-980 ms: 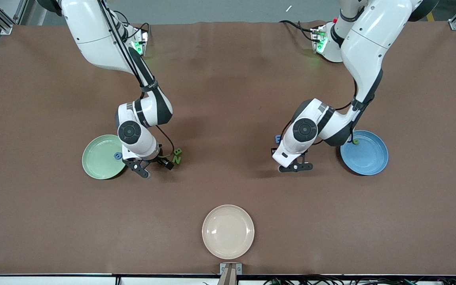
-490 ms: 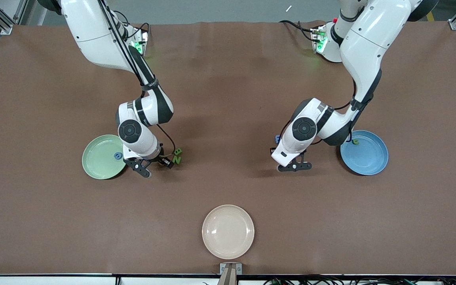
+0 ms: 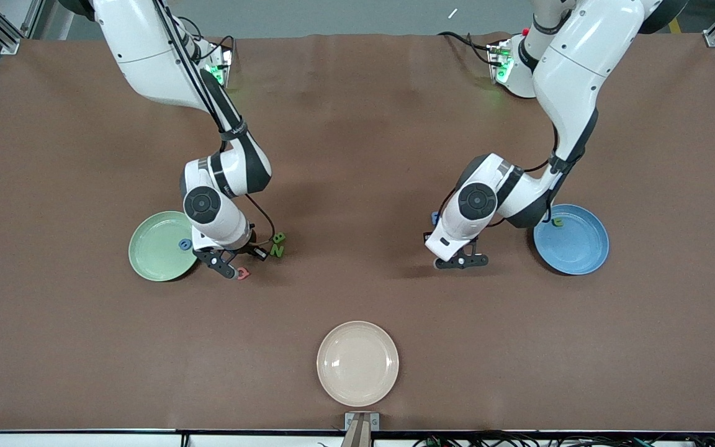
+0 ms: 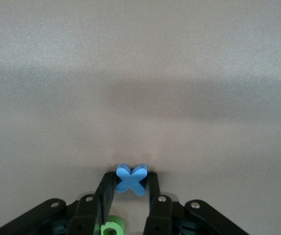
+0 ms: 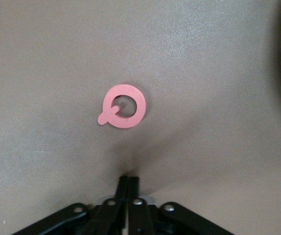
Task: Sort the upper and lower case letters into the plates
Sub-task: 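Place the Q in the green plate while the left gripper places the x, then grasp the green N with the right gripper while the left gripper grasps a green letter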
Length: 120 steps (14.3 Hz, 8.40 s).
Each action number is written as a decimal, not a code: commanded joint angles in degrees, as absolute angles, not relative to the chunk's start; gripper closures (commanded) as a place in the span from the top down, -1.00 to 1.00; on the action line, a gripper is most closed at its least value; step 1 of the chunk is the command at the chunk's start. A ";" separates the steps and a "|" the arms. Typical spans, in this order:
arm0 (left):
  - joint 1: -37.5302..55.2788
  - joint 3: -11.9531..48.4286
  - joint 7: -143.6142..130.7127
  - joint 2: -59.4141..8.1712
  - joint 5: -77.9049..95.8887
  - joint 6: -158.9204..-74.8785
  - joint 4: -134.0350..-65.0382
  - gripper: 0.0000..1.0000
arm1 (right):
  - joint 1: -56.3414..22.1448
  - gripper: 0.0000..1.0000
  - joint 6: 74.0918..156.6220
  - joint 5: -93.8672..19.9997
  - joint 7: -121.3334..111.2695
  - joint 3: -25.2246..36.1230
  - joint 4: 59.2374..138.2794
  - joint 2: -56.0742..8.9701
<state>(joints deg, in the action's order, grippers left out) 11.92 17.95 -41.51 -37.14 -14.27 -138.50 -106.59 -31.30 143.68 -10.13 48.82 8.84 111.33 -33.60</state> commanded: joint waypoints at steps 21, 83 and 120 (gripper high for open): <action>-14.83 18.19 -6.97 -15.82 -17.56 -140.18 -128.67 -0.84 | -26.89 1.00 139.75 -11.20 69.48 9.32 102.22 -37.79; -5.80 35.16 -67.32 -36.39 -30.23 -138.60 -116.10 0.45 | -10.02 1.00 133.37 -9.23 21.35 9.93 121.84 -21.97; -38.93 39.99 -13.63 -25.39 -30.93 -137.90 -122.96 -0.78 | -37.97 -0.66 152.23 -17.31 32.34 9.93 112.15 -36.04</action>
